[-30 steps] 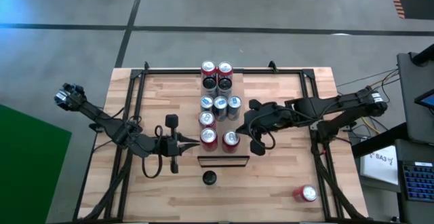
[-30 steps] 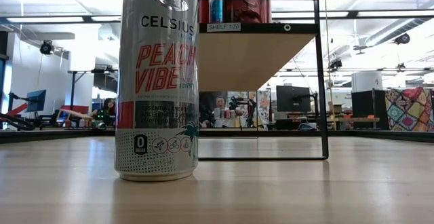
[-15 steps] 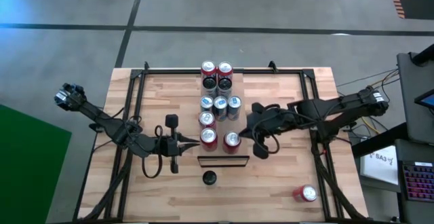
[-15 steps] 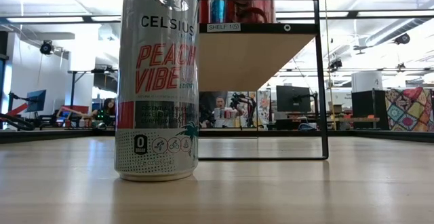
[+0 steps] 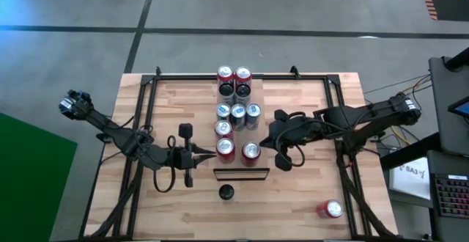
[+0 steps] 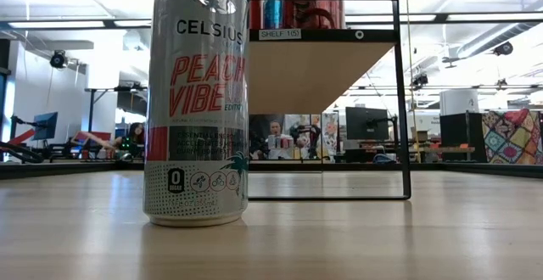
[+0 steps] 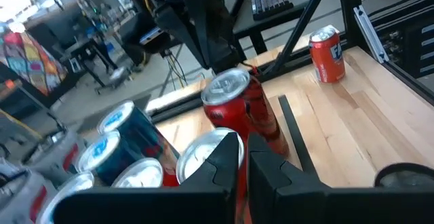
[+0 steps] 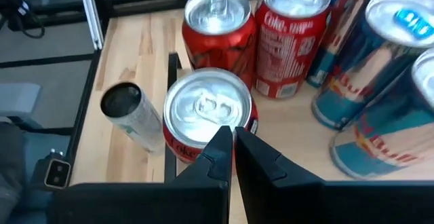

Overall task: Place canned beverage on shelf
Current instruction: Adjust the red black soda cans

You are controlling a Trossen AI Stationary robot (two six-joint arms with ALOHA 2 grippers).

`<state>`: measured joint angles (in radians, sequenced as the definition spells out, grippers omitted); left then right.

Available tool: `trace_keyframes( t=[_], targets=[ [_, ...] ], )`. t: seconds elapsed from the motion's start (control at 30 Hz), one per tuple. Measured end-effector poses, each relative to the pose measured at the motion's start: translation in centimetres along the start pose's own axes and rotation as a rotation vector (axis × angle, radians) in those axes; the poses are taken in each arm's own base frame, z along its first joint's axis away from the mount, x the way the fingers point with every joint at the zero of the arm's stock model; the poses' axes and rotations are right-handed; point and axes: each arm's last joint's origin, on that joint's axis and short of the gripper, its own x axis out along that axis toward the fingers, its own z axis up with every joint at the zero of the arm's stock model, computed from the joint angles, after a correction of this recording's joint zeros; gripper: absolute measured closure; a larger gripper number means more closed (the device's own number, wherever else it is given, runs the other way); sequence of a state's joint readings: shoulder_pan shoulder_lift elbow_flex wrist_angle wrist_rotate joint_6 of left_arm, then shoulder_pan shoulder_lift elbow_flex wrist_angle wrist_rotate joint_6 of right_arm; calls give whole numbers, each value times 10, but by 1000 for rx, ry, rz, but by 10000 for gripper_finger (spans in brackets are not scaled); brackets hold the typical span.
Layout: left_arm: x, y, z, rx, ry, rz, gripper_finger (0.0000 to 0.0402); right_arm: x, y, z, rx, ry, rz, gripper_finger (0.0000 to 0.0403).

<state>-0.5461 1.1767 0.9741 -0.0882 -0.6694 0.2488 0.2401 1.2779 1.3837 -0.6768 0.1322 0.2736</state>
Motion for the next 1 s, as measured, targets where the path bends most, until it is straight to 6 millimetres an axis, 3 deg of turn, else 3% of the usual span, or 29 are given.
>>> trace_keyframes(
  t=[0.47,0.8,1.0],
  targets=[
    [20,14,1,20,-40,35,402,-9,1,10,-45,-32,6,394],
    [39,7,-7,29,-11,44,402,-8,1,6,-48,-10,-5,394],
    [39,7,-8,23,-2,41,402,-7,0,6,-48,-9,-5,394]
  ],
)
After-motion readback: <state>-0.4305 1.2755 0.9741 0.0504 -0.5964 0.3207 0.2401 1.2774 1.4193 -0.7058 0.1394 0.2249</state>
